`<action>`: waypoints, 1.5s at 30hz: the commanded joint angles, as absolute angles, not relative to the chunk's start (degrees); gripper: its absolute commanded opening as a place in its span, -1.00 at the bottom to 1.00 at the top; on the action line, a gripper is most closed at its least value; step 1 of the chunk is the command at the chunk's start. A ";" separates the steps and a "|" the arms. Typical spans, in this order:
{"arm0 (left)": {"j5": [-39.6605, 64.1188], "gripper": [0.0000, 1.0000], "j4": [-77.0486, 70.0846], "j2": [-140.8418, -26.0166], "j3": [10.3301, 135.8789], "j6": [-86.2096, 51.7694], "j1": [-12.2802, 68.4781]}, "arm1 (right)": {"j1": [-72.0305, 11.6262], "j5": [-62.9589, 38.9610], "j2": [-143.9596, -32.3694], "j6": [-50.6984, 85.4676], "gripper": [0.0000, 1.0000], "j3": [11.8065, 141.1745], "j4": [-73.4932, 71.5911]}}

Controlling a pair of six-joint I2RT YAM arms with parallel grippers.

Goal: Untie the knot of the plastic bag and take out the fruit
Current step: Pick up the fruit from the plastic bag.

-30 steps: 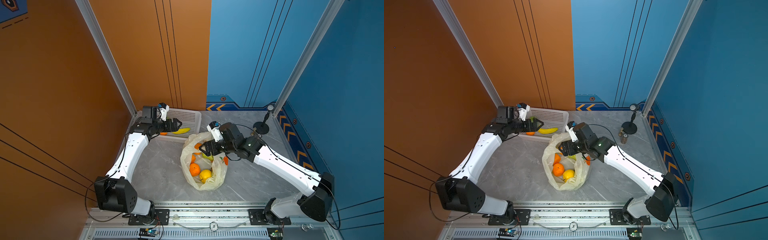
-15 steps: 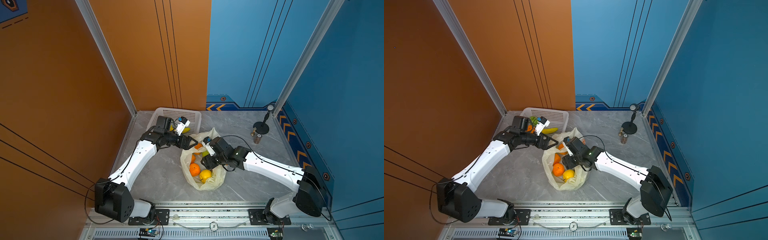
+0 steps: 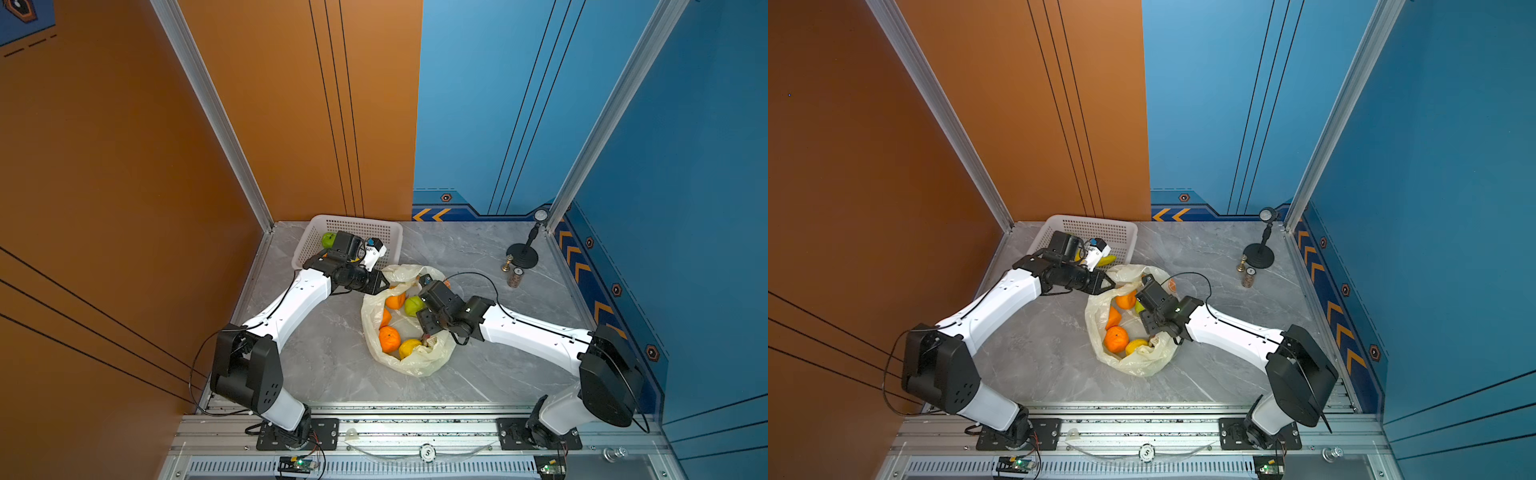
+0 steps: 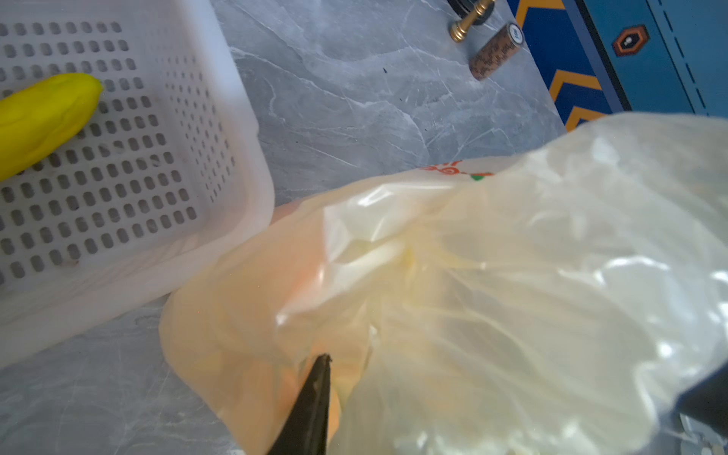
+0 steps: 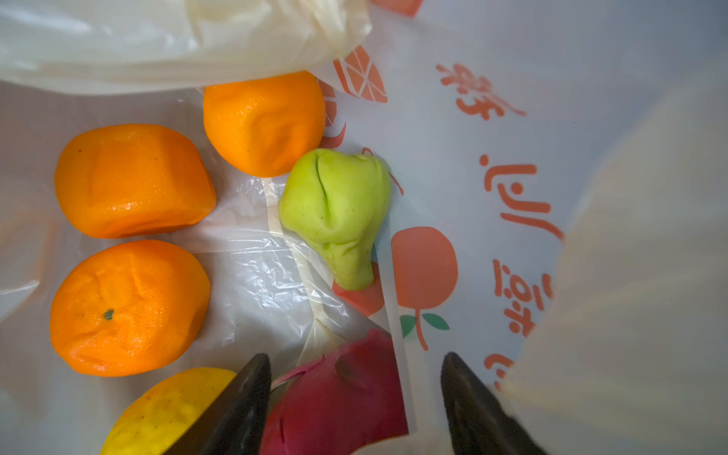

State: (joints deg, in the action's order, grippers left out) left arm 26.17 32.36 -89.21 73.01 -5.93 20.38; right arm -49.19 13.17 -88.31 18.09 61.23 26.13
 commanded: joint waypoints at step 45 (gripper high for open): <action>15.15 -0.54 28.52 -92.17 76.36 -16.18 21.88 | -47.28 8.36 -107.02 19.14 0.09 70.06 14.74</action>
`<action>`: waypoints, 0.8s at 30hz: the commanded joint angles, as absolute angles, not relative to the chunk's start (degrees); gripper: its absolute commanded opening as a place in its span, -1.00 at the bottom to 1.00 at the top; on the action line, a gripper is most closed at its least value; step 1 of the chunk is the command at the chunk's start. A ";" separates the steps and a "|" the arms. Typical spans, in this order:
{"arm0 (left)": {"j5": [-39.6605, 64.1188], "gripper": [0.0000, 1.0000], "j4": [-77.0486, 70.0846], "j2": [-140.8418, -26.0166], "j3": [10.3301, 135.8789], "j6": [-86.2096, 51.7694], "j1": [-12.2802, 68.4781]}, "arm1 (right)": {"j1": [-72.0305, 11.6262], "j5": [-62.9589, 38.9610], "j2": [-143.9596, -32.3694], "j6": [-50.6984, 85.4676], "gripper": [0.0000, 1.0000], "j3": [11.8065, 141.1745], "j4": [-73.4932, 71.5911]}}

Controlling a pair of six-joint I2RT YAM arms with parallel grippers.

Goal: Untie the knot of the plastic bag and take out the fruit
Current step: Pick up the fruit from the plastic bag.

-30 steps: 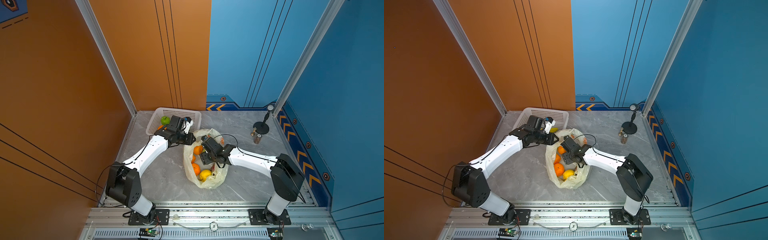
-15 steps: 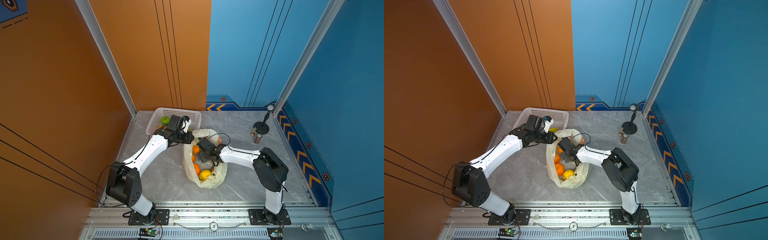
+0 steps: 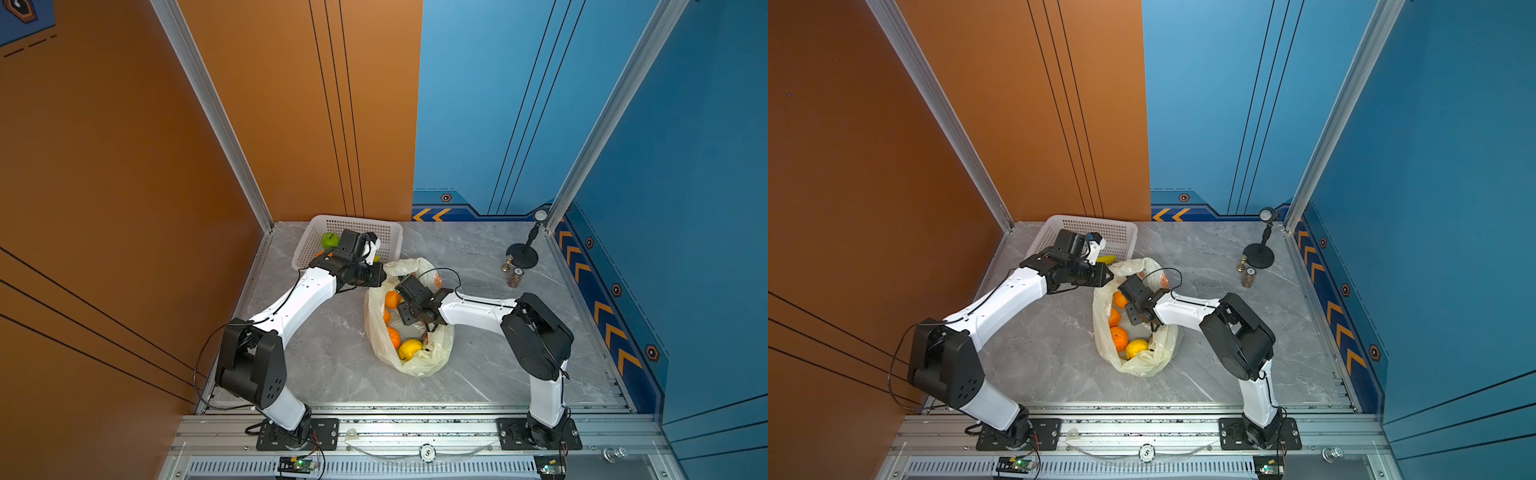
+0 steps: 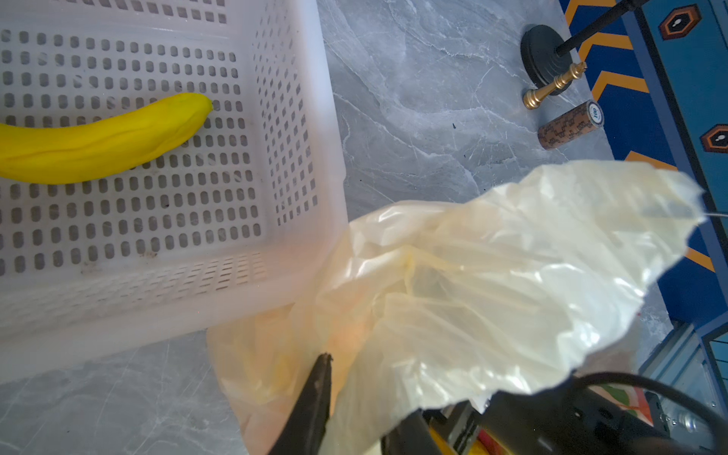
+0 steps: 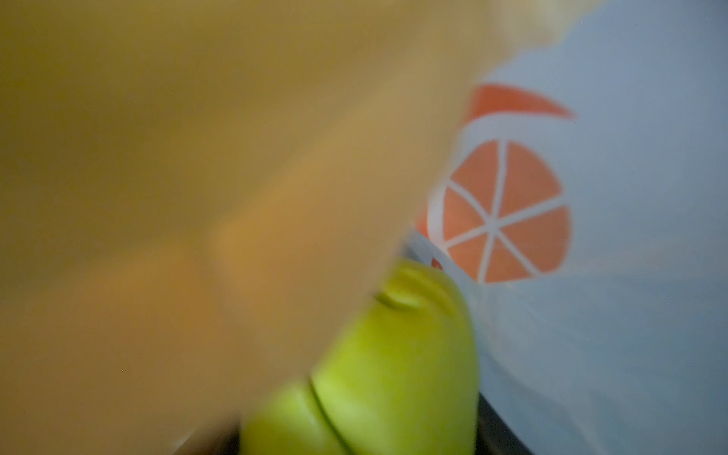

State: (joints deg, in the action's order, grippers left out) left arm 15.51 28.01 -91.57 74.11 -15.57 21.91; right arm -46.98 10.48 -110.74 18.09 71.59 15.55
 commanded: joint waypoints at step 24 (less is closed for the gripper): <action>13.13 -0.47 28.48 -91.56 76.41 -15.37 22.28 | -49.84 -3.41 -87.25 19.25 0.06 60.41 12.39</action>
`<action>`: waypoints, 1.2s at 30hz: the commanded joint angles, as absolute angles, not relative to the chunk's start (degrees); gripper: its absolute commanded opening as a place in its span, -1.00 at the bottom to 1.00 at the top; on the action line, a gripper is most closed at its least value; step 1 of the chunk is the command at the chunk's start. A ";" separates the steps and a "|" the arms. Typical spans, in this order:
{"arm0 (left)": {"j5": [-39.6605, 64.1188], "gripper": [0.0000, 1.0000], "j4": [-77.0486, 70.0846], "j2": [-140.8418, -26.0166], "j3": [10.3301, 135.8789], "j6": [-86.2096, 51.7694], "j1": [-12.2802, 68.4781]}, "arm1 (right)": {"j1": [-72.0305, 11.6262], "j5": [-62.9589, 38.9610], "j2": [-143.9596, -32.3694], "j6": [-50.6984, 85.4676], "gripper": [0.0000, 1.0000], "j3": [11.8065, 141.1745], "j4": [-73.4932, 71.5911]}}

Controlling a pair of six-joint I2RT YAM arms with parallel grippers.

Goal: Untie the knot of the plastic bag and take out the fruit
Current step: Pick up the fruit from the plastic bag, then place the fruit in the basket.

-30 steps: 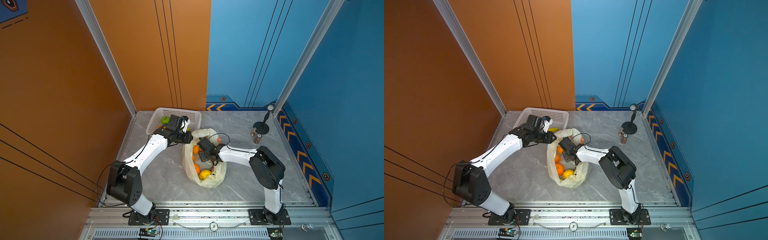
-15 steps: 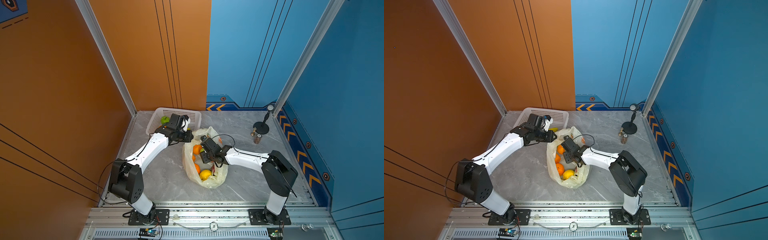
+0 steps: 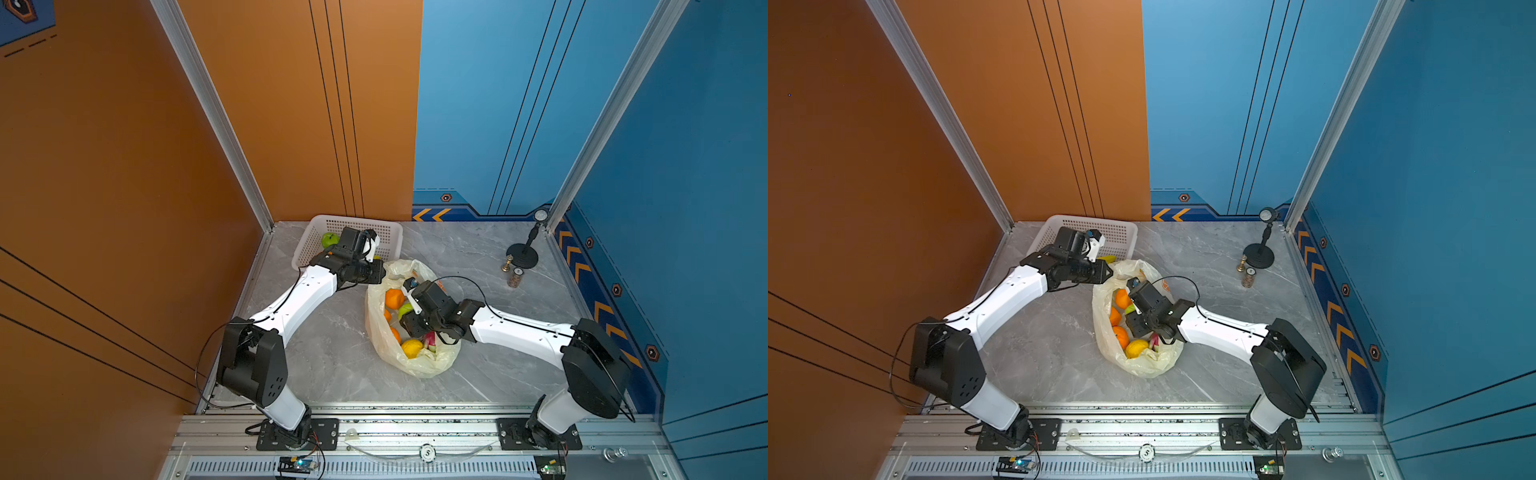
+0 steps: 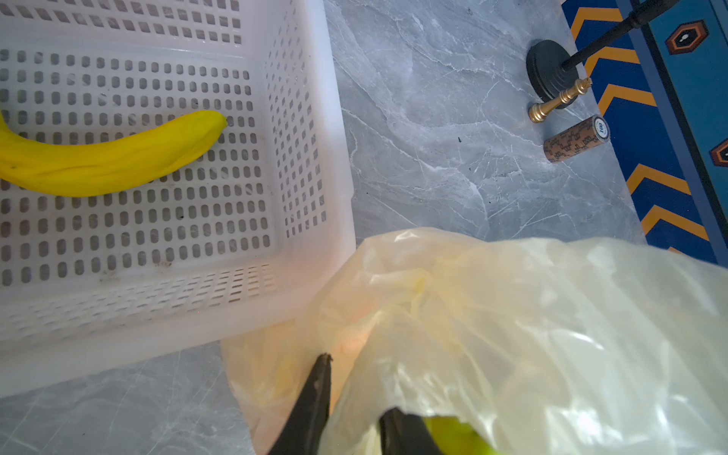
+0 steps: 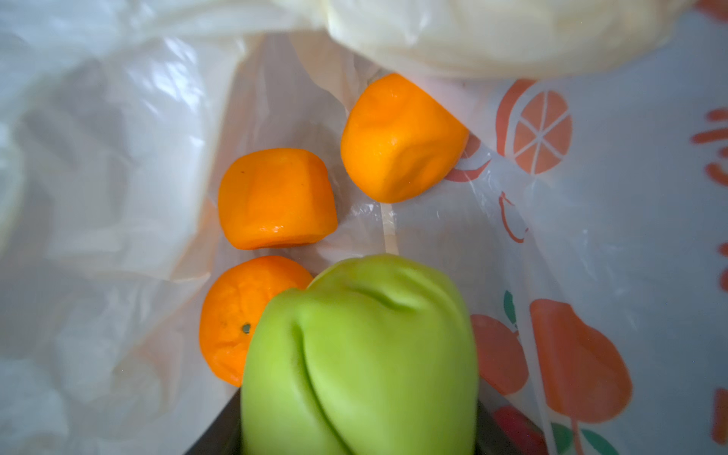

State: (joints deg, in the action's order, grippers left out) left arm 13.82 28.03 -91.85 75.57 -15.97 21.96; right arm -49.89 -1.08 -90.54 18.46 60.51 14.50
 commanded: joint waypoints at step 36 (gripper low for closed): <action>36.34 0.88 4.80 -70.88 60.55 14.84 29.33 | -34.99 -31.35 -78.64 38.06 0.06 71.27 7.05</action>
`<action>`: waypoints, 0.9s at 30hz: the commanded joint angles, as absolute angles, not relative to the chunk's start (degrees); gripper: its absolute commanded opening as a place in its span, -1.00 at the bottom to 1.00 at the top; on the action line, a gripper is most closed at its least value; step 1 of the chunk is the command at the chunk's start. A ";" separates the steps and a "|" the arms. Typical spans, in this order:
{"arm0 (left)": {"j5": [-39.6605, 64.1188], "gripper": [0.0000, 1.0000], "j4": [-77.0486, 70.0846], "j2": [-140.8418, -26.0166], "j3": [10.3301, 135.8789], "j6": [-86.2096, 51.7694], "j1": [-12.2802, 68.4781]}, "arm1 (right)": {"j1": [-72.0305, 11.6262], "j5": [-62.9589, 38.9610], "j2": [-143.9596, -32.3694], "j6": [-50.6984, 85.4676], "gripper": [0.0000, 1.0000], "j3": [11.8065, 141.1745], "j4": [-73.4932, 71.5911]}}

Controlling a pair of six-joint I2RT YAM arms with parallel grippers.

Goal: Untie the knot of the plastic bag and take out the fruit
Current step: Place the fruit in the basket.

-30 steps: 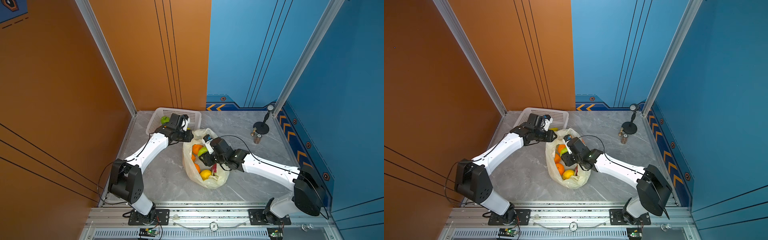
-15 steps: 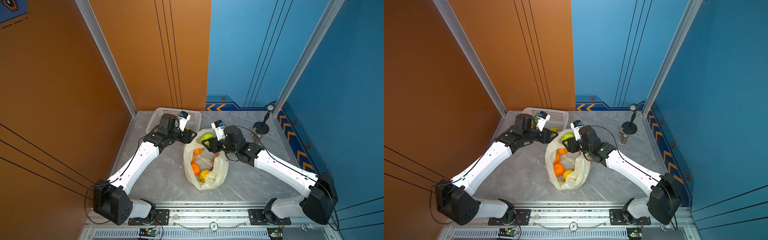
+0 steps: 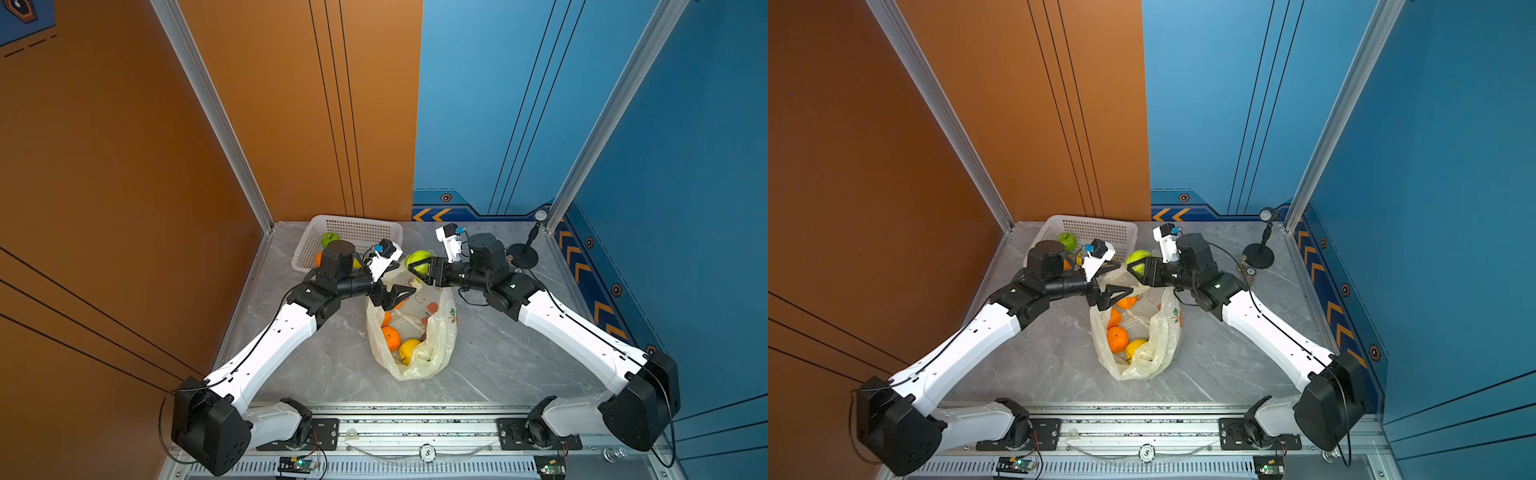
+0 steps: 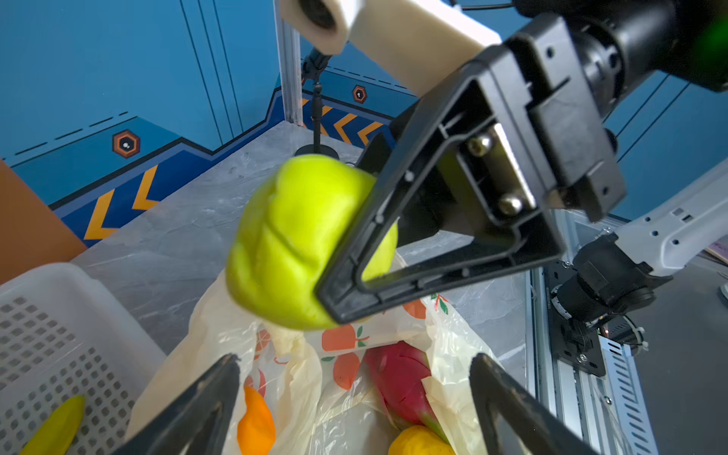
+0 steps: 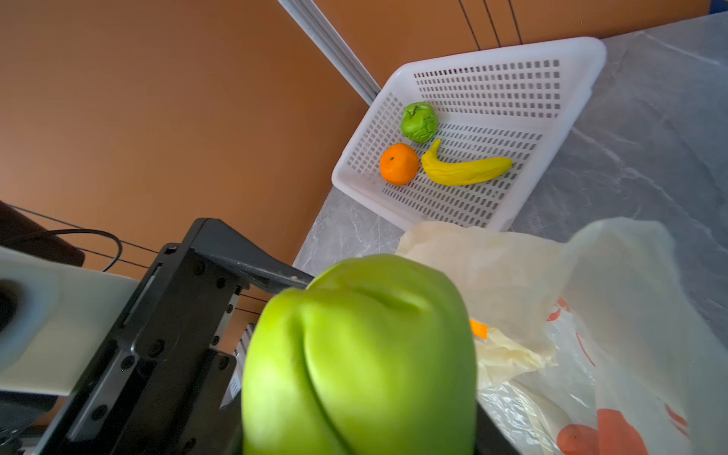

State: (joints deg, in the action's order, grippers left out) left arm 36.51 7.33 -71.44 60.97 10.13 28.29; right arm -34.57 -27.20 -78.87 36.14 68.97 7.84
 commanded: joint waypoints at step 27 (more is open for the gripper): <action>17.26 -0.13 -0.91 -72.55 61.79 8.64 30.79 | -38.96 -31.85 -81.94 36.84 0.42 75.35 11.98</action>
State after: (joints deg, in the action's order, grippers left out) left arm 24.12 4.27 -73.71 61.56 13.78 31.09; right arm -38.50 -31.86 -81.97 36.93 74.06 9.45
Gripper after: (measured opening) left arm 0.652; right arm 0.689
